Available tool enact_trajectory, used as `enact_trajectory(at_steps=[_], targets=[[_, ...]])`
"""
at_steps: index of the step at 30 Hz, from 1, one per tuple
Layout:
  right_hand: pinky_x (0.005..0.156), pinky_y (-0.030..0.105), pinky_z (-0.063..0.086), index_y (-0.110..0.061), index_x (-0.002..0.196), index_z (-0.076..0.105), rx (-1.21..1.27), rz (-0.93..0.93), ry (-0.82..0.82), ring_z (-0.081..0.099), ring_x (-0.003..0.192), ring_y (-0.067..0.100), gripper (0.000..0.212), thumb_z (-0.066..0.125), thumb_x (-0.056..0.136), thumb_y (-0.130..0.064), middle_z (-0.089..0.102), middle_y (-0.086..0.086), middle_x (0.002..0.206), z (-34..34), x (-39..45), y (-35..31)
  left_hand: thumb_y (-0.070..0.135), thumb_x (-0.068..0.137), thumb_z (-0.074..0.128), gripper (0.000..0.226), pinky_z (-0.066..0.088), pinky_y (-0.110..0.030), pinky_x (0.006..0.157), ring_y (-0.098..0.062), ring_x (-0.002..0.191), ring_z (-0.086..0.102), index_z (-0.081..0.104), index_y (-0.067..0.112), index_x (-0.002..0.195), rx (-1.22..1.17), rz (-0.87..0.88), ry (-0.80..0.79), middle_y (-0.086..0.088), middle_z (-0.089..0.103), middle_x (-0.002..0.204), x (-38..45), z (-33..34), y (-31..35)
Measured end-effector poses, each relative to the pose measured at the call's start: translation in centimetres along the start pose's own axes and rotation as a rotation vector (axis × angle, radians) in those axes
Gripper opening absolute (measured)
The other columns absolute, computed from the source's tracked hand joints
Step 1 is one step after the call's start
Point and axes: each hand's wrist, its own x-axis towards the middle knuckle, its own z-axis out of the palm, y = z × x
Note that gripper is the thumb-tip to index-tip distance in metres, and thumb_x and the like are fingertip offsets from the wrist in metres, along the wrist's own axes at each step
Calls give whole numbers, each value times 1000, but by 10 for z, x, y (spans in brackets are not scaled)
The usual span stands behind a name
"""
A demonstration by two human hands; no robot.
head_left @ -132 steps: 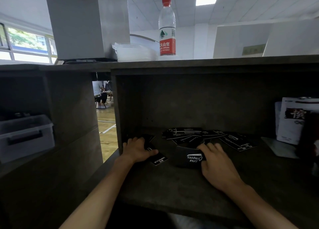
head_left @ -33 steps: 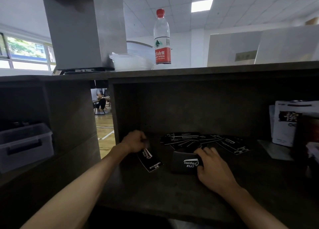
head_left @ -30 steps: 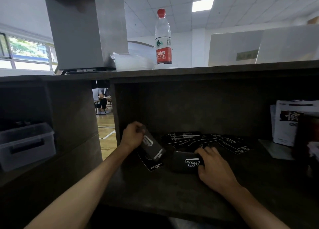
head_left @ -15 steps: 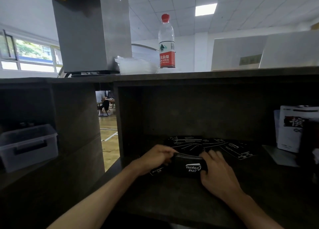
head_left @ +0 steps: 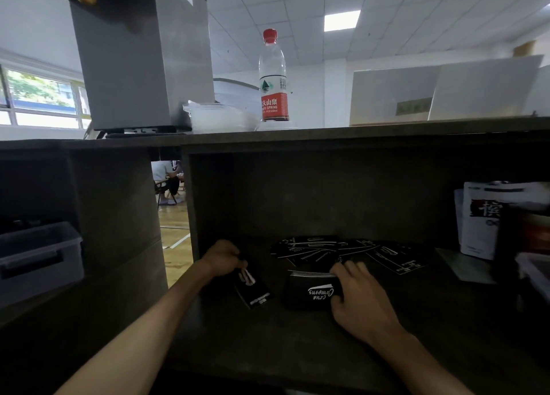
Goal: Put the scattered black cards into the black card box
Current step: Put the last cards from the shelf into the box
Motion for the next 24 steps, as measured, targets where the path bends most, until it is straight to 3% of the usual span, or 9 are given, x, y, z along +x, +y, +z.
enact_trajectory(at_steps=[2, 4, 6, 8, 10, 13, 16, 20, 24], targets=[[89, 22, 41, -31, 123, 47, 18, 19, -14, 40, 111, 8, 39, 54, 85, -31, 47, -10, 119, -1, 1, -1, 7, 89, 65, 13, 48, -26, 79, -22, 100, 63, 59, 15, 96, -331, 88, 303, 0, 63, 94, -14, 9, 7], [90, 23, 41, -31, 127, 46, 40, 45, -30, 41, 113, 8, 42, 55, 86, -36, 47, -9, 122, -3, 2, -2, 4, 95, 53, 24, 50, -25, 83, -20, 104, 62, 56, 15, 116, -475, 178, 403, 5, 63, 98, -32, 24, 12], [93, 26, 42, -30, 134, 43, 50, 58, -30, 43, 117, 10, 50, 55, 86, -38, 47, -8, 126, -4, 1, -3, 6, 98, 44, 33, 51, -30, 93, -13, 109, 61, 59, 24, 122, -451, 245, 223, 7, 65, 110, -51, 44, 14], [98, 30, 44, -30, 148, 26, 89, 91, -38, 41, 124, 12, 70, 58, 85, -39, 42, -6, 137, -5, 0, -3, 3, 99, 41, 38, 53, -27, 90, -7, 105, 65, 67, 29, 111, -386, 287, 6, 8, 70, 107, -70, 60, 21], [102, 34, 44, -34, 154, 10, 124, 100, -55, 35, 134, 14, 85, 59, 85, -38, 30, -7, 150, -6, -1, -3, 1, 99, 40, 39, 53, -24, 90, -7, 101, 67, 70, 25, 102, -356, 302, -54, 8, 73, 101, -80, 69, 31], [98, 30, 45, -33, 148, 30, 74, 44, -52, 33, 134, 11, 69, 57, 84, -37, 32, -10, 148, -4, -2, -2, 23, 102, 42, 30, 48, -27, 96, -12, 105, 66, 72, 22, 101, -418, 233, -88, 5, 73, 104, -89, 82, 49], [86, 24, 45, -29, 134, 44, 57, 39, -14, 40, 117, 10, 53, 59, 83, -34, 45, -9, 126, -4, -2, -2, 56, 98, 39, 48, 48, -34, 96, -11, 100, 66, 72, 21, 103, -411, 75, -55, 2, 72, 103, -95, 98, 71], [80, 24, 44, -28, 119, 50, 37, 80, 12, 43, 108, 10, 35, 60, 85, -28, 51, -8, 114, -13, -3, 7, 33, 103, 38, 36, 53, -40, 92, -20, 93, 67, 67, 13, 99, -494, -19, 1, -9, 70, 101, -95, 118, 104], [80, 25, 44, -29, 106, 53, -29, 142, 42, 45, 100, 8, 21, 59, 86, -24, 52, -9, 107, -37, -6, 38, 19, 103, 34, 29, 55, -26, 76, -13, 93, 63, 62, 19, 106, -582, 12, -93, -4, 64, 105, -93, 147, 138]])
